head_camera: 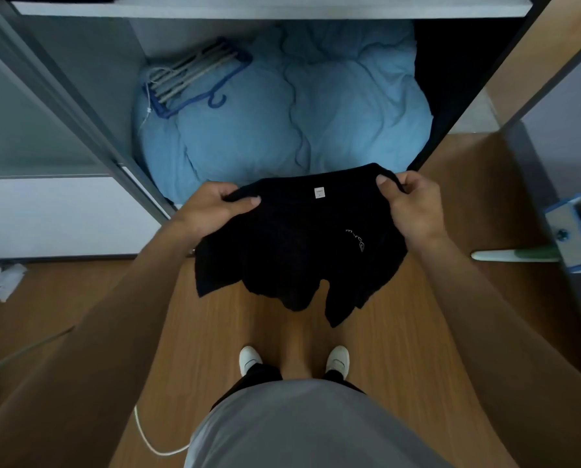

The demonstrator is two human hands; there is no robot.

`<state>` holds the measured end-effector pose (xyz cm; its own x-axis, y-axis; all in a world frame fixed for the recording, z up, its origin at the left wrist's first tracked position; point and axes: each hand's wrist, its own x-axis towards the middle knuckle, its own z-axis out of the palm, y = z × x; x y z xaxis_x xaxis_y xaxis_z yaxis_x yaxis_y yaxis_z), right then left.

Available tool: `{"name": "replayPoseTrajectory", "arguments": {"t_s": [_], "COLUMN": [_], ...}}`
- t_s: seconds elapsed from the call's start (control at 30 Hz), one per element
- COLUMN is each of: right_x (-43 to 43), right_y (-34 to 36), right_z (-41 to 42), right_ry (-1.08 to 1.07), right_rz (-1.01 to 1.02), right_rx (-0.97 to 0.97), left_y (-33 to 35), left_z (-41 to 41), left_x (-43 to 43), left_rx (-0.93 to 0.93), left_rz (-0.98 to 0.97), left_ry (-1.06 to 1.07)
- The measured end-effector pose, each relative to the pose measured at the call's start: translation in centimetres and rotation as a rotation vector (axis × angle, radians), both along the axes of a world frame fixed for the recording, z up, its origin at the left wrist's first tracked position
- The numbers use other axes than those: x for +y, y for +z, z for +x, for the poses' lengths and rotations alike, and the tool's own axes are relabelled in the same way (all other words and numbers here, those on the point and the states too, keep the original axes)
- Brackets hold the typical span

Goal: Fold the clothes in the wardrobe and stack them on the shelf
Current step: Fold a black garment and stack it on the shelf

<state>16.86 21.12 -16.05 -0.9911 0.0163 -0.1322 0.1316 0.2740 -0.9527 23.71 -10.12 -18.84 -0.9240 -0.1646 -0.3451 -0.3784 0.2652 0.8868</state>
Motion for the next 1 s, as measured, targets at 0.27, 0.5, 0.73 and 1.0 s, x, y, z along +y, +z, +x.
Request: {"name": "replayPoseTrajectory", "arguments": {"t_s": [0.27,0.5,0.73,1.0], "right_x": [-5.3,-6.6,-6.0,-4.4], "right_y": [-0.4,1.0,1.0,1.8], "right_z": [4.2,5.2,5.8,5.3], "right_ry": [0.104,0.196,0.327,0.330], "right_rz": [0.011,-0.050,0.022,0.162], "right_rx": [-0.125,-0.085,-0.053,0.153], "left_y": [0.9,1.7,2.0,2.2], "left_z": [-0.7,-1.0,-0.8,-0.2], "left_x": [8.5,10.4,10.6,9.2], "left_rx": [-0.067,-0.002,0.080,0.196], "left_rz": [0.302,0.419,0.310,0.236], "left_ry": [-0.041,-0.034,0.012,-0.053]}}
